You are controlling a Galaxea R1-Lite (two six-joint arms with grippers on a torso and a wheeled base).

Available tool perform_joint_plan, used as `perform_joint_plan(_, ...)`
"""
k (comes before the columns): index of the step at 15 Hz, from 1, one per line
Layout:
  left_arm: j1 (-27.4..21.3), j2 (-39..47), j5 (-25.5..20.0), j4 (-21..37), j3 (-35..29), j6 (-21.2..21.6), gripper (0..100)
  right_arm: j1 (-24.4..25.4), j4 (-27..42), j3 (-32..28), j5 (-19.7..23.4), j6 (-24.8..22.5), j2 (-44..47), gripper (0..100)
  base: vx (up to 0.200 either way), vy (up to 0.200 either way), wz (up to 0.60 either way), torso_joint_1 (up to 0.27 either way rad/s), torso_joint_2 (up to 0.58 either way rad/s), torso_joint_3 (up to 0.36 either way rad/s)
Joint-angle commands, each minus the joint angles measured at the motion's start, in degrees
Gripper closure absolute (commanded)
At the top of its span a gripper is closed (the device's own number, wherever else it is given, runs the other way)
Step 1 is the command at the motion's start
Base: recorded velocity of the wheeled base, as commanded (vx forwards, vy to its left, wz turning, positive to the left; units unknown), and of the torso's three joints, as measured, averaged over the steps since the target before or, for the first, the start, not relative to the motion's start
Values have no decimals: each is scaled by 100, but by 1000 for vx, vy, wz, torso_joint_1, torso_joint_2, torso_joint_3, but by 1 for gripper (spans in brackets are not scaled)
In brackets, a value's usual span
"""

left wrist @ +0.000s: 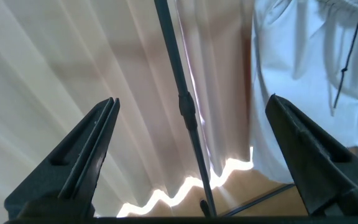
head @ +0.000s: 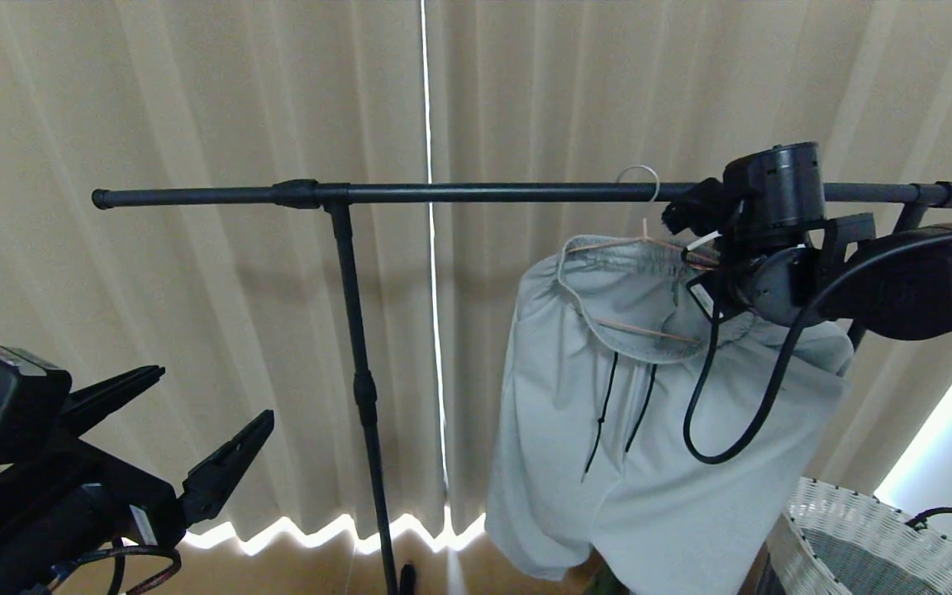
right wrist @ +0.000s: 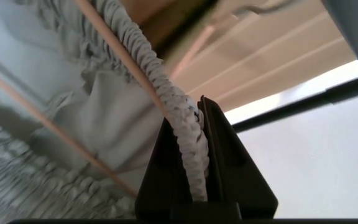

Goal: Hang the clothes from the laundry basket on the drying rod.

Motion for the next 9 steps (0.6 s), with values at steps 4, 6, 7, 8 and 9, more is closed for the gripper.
perform_joint_plan(4, 1, -1, 2, -2, 1, -1, 0, 265, 2, -6, 2, -1, 10, 100, 0, 0, 0, 0, 0, 0)
perform_joint_plan(6, 1, -10, 2, -2, 1, -1, 0, 265, 2, -14, 11, -1, 10, 100, 0, 0, 0, 0, 0, 0)
perform_joint_plan(7, 1, -10, 2, -2, 1, -1, 0, 274, 2, -6, 11, -1, 10, 100, 0, 0, 0, 0, 0, 0)
perform_joint_plan(8, 1, -1, 2, -2, 1, -1, 0, 274, -7, -6, 20, -1, 10, 100, 0, 0, 0, 0, 0, 0)
perform_joint_plan(9, 1, -1, 2, -2, 1, -1, 0, 274, -7, -6, 20, -1, 10, 100, 0, 0, 0, 0, 0, 0)
